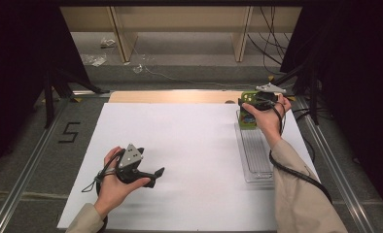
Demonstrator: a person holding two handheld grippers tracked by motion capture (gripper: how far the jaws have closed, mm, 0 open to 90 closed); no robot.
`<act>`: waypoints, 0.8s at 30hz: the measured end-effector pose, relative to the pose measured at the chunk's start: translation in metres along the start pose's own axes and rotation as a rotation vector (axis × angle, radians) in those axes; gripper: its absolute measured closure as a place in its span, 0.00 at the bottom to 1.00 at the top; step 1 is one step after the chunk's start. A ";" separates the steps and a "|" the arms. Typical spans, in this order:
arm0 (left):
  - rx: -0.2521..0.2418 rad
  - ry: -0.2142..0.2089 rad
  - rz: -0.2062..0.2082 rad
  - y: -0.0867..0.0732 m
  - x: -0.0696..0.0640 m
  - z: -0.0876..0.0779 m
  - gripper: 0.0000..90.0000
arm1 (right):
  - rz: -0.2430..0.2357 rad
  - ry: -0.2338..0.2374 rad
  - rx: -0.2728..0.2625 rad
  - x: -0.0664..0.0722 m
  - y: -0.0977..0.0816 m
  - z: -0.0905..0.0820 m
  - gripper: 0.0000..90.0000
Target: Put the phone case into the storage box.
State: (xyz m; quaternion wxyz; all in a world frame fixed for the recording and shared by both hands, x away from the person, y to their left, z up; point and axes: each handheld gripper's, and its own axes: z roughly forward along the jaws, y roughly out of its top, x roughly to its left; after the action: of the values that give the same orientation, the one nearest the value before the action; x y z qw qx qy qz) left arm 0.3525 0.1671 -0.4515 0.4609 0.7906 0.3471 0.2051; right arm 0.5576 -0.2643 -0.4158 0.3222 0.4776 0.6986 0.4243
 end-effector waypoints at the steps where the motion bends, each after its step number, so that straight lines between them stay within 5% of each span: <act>1: -0.002 0.000 -0.002 0.000 0.000 0.000 0.00 | 0.000 0.001 0.002 0.000 0.000 -0.001 0.06; 24: 0.001 0.000 0.000 0.000 0.000 0.000 0.00 | 0.012 0.024 -0.012 0.004 -0.001 -0.011 0.05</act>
State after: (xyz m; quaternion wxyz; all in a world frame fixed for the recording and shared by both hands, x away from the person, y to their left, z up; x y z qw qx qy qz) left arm 0.3525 0.1667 -0.4518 0.4605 0.7908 0.3472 0.2048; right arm 0.5467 -0.2641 -0.4122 0.3139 0.4748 0.6971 0.4360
